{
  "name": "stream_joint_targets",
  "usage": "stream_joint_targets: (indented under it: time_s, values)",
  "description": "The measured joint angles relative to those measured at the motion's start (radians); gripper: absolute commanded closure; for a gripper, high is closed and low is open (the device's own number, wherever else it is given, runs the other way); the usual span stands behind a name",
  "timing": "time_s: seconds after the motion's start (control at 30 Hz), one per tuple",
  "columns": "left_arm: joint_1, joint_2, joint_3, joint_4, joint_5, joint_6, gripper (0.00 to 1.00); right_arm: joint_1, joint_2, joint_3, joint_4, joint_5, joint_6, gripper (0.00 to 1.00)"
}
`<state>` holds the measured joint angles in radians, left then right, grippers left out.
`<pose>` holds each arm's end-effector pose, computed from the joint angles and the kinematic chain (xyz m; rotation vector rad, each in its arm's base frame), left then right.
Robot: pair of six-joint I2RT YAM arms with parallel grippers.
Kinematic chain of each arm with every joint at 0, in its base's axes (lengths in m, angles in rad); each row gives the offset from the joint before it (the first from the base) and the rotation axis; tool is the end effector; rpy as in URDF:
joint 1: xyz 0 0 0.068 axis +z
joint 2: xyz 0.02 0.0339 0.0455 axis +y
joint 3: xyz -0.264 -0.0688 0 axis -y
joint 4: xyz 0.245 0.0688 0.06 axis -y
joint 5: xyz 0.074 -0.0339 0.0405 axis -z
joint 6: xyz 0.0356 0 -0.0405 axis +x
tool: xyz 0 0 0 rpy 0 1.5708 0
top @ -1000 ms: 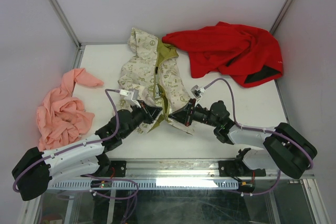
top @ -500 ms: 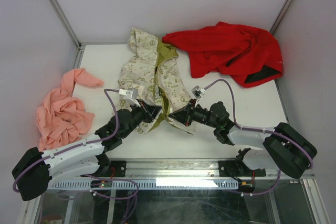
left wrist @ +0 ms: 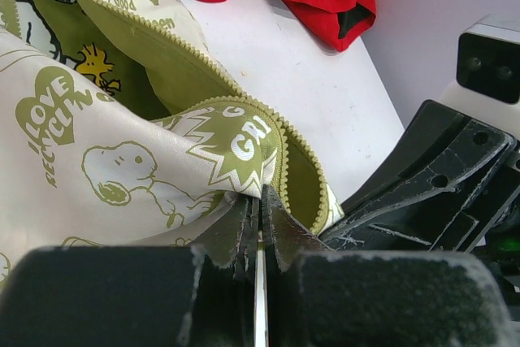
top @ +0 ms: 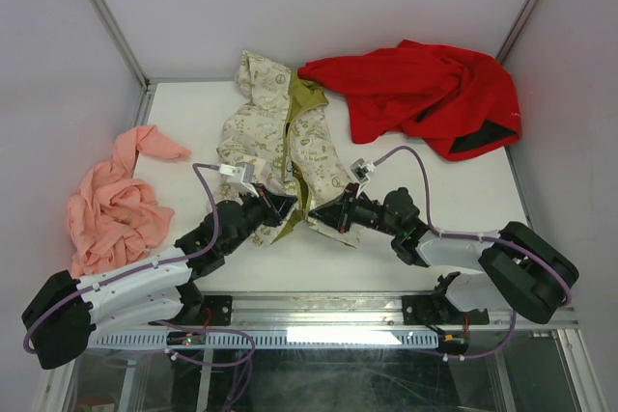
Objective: Zip up the jacket
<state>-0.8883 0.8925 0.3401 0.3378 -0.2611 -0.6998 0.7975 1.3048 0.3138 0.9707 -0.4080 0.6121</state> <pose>0.1335 -0.1496 0.2185 -0.0208 1.8709 -0.8977 0.1587 0.1828 0.1940 -0.5142 1.7062 1.3840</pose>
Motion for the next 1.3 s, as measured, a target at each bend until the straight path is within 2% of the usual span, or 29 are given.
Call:
stream_joint_targets:
  time_s: [0.83, 1.3]
  values:
    - [0.0, 0.019, 0.007, -0.002, 0.001, -0.014, 1.0, 0.001, 0.016, 0.0, 0.033, 0.005, 0.016, 1.0]
    - [0.0, 0.014, 0.007, -0.006, 0.001, -0.017, 1.0, 0.005, 0.016, -0.006, 0.049, 0.074, 0.027, 1.0]
